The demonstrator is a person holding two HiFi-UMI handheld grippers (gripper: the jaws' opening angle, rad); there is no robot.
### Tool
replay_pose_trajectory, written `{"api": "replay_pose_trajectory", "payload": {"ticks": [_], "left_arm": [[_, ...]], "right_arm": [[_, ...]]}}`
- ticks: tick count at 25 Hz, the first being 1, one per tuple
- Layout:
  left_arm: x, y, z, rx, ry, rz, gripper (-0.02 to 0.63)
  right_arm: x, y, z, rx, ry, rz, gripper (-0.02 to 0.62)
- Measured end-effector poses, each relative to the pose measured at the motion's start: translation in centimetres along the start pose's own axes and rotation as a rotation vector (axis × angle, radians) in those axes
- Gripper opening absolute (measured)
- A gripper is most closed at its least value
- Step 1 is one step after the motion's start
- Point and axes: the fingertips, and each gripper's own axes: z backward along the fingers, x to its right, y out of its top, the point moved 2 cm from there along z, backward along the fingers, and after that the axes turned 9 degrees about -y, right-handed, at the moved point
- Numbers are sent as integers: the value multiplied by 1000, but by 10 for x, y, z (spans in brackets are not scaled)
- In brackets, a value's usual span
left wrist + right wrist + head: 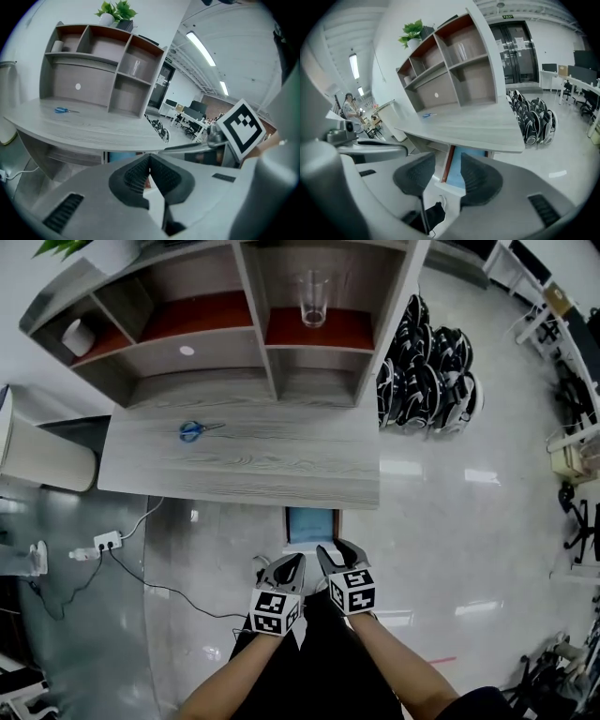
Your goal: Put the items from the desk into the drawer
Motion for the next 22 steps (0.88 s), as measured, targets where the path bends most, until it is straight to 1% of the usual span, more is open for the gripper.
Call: {"api": "replay_pose_trajectory", "payload": {"ticks": [3,6,8,10,14,20,22], "left_arm": [[14,11,18,14,-12,-15,12],[31,25,35,46,-52,-27,14],[41,35,45,71,-67,-34,12],[48,46,55,107,-58,-35,14],[53,78,78,209,-21,-32,14],[55,122,107,304,12,-99,14],[53,133,117,322,28,-125,14]], "right_arm": [[-6,17,30,48,2,7,181],[-17,36,55,101,7,35,175],[-24,49,70,142,8,55,153],[-31,60,83,176,13,67,141],[-48,81,103,230,28,85,115],[-74,123,135,338,37,101,25],[-83,137,144,372,39,107,18]]}}
